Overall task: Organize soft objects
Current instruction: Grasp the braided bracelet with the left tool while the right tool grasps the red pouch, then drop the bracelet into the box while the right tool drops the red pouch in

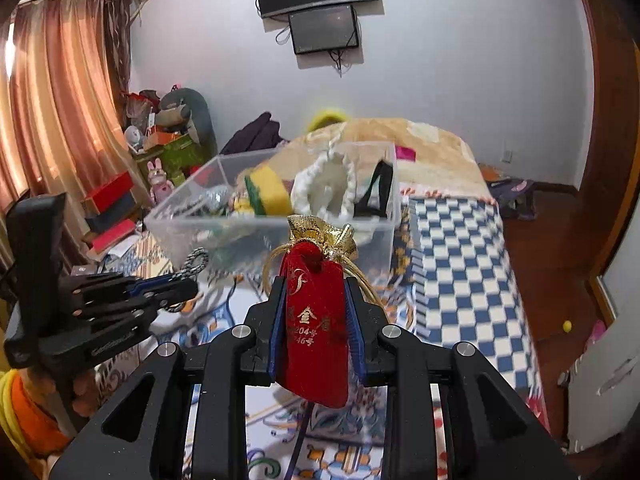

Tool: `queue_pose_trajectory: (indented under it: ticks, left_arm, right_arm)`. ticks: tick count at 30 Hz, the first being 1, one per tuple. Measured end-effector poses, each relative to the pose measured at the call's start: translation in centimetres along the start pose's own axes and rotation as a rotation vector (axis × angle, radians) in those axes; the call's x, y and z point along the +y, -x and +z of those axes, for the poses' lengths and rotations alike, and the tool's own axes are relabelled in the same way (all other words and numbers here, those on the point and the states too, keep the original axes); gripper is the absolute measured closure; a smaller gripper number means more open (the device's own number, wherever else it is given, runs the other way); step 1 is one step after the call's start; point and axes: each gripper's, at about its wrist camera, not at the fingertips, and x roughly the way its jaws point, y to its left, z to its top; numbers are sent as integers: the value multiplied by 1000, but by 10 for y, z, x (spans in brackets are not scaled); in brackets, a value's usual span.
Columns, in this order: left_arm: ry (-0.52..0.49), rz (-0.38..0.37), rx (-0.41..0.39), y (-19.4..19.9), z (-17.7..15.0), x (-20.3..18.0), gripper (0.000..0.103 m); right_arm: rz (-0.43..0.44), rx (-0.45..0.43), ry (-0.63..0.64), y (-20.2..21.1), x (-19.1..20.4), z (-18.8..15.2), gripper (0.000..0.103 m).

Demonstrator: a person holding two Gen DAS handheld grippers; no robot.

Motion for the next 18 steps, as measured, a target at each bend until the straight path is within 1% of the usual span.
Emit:
queue_pose_trajectory:
  ticks: [4,8,11,15,18]
  left_arm:
    - [1,-17,-55,19,13,-5,91]
    - [-4,-24,-108,34,33,-2,91]
    - [-9,-10,-132,39,46,3,91]
    - [5,-6,-150,28,66,6,91]
    - [6,3,-157,20,74,8,91]
  right_arm:
    - [3,-50,-4,3,-3,19,78]
    - [-5,-100,10,2,-1,38,78]
    - [-9,-127,23,0,2,48,78]
    - [-17,-149,28,-8,4,60,78]
    - [-20,-165,23,-12,4,67,78]
